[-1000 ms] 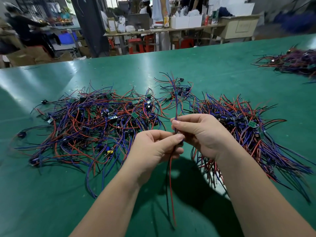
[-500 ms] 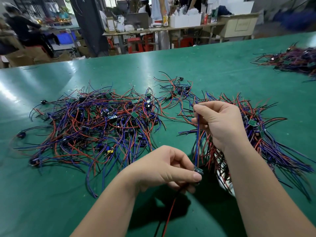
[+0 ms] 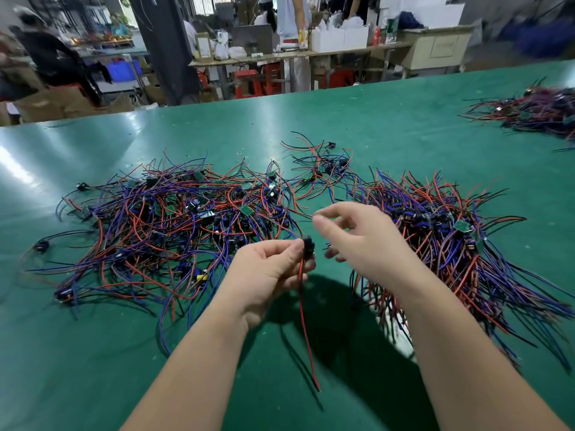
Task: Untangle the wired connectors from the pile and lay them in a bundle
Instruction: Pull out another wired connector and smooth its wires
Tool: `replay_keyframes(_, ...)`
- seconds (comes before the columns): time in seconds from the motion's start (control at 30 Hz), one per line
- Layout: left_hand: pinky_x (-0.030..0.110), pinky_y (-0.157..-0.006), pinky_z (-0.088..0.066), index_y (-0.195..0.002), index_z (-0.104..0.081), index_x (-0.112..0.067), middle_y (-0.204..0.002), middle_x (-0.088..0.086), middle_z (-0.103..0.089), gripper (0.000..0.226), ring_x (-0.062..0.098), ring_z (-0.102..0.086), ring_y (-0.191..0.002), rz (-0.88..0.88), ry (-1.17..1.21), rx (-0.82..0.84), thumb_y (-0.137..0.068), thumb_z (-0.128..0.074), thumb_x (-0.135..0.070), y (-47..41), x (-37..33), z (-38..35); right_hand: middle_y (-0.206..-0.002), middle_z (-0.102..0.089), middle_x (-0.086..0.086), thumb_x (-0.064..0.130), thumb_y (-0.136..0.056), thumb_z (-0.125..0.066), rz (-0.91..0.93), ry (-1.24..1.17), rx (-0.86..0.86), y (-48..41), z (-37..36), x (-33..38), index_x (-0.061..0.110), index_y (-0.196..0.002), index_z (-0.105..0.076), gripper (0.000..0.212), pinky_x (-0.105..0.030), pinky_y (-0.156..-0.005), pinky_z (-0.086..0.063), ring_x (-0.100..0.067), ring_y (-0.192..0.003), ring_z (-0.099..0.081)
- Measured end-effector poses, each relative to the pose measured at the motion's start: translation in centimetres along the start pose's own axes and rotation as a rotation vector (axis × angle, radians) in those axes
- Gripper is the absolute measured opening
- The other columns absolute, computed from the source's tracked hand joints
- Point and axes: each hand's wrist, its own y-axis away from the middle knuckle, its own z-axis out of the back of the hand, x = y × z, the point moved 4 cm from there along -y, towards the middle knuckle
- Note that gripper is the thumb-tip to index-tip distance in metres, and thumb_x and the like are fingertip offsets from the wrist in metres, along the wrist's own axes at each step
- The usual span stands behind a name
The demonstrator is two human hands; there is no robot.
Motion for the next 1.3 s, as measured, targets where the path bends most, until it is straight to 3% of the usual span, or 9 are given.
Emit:
replay_keyframes(0.2,0.022,-0.056,-0.055,-0.103,-0.063,-0.005,-0.083,0.006,-0.074,0.016,0.017,-0.071,-0.069,-0.106,0.063,0.063,-0.094,-0.050,-0.006,0.4,-0.8,-0.8,-0.087,-0.073,0.009,0.024,-0.075,-0.079,0.150,-0.008,-0.044,0.4,0.0,1.2,0.020,-0.098,-0.075,0.023,-0.030,-0.081,-0.054,-0.001,-0.079,-0.067)
replay_keyframes(0.37,0.021,-0.056,-0.055,-0.104,-0.065,-0.012,-0.093,0.006,-0.075,0.019,0.017,-0.072,-0.073,-0.249,0.026,0.064,-0.096,-0.049,-0.005,1.3,-2.7,-0.7,-0.080,-0.066,0.010,0.018,-0.079,-0.076,0.278,0.066,-0.555,0.7,4.4,1.4,0.018,-0.107,-0.070,0.029,-0.026,-0.077,-0.055,-0.008,-0.070,-0.067)
replay_keyframes(0.47,0.022,-0.059,-0.055,-0.095,-0.068,-0.019,-0.083,-0.002,-0.075,0.026,0.011,-0.071,-0.072,-0.458,-0.290,-0.178,-0.095,-0.050,-0.001,1.7,-3.7,0.5,-0.080,-0.068,0.004,0.025,-0.079,-0.073,0.137,0.174,-0.742,0.6,7.7,-0.2,0.014,-0.097,-0.070,0.021,-0.029,-0.081,-0.053,-0.013,-0.073,-0.067)
replay_keyframes(0.57,0.019,-0.078,-0.049,-0.101,-0.068,-0.025,-0.093,-0.010,-0.071,0.025,0.005,-0.065,-0.083,-0.648,-0.895,-0.486,-0.090,-0.055,-0.006,2.1,-4.9,2.2,-0.089,-0.073,-0.012,0.024,-0.081,-0.070,-0.103,0.323,-0.698,0.1,9.7,-2.8,0.008,-0.094,-0.073,0.020,-0.032,-0.084,-0.047,-0.027,-0.086,-0.068)
replay_keyframes(0.7,0.044,-0.102,-0.034,-0.133,-0.047,-0.021,-0.137,0.010,-0.046,0.044,0.033,-0.041,-0.124,-0.247,-1.415,-0.672,-0.091,-0.054,-0.027,1.1,-3.8,5.1,-0.092,-0.072,-0.015,0.021,-0.077,-0.074,-0.214,0.324,-0.680,0.0,10.4,-4.1,0.007,-0.094,-0.072,0.022,-0.034,-0.090,-0.045,-0.030,-0.090,-0.065)
replay_keyframes(0.83,0.047,-0.106,-0.027,-0.132,-0.039,-0.016,-0.140,0.018,-0.038,0.054,0.038,-0.032,-0.129,0.099,-1.505,-0.647,-0.089,-0.053,-0.047,0.6,-2.9,6.7,-0.077,-0.065,-0.009,0.032,-0.071,-0.075,-0.207,0.256,-0.817,0.3,11.1,-3.8,0.018,-0.077,-0.063,0.020,-0.041,-0.079,-0.049,-0.032,-0.080,-0.063)
replay_keyframes(1.0,0.044,-0.100,-0.034,-0.120,-0.050,-0.016,-0.128,0.015,-0.050,0.050,0.037,-0.041,-0.121,0.168,-1.566,-0.617,-0.089,-0.048,-0.055,0.4,-2.8,7.1,-0.086,-0.071,-0.017,0.017,-0.074,-0.065,-0.335,0.302,-0.660,0.3,10.7,-5.1,0.009,-0.089,-0.074,0.018,-0.047,-0.085,-0.053,-0.036,-0.085,-0.066)
replay_keyframes(1.13,0.042,-0.097,-0.037,-0.122,-0.055,-0.018,-0.127,0.014,-0.050,0.035,0.035,-0.043,-0.117,0.140,-1.539,-0.631,-0.092,-0.048,-0.035,0.3,-3.1,8.1,-0.099,-0.070,-0.021,-0.002,-0.072,-0.060,-0.407,0.376,-0.580,0.2,10.0,-4.9,0.007,-0.101,-0.073,0.033,-0.045,-0.089,-0.051,-0.039,-0.095,-0.063)
replay_keyframes(1.3,0.042,-0.097,-0.030,-0.112,-0.064,-0.030,-0.118,0.007,-0.055,0.026,0.031,-0.045,-0.115,0.129,-1.503,-0.742,-0.089,-0.051,-0.035,0.2,-3.8,9.5,-0.107,-0.068,-0.021,0.003,-0.075,-0.058,-0.297,0.412,-0.605,0.1,9.3,-3.4,0.007,-0.110,-0.070,0.037,-0.045,-0.094,-0.048,-0.040,-0.102,-0.060)
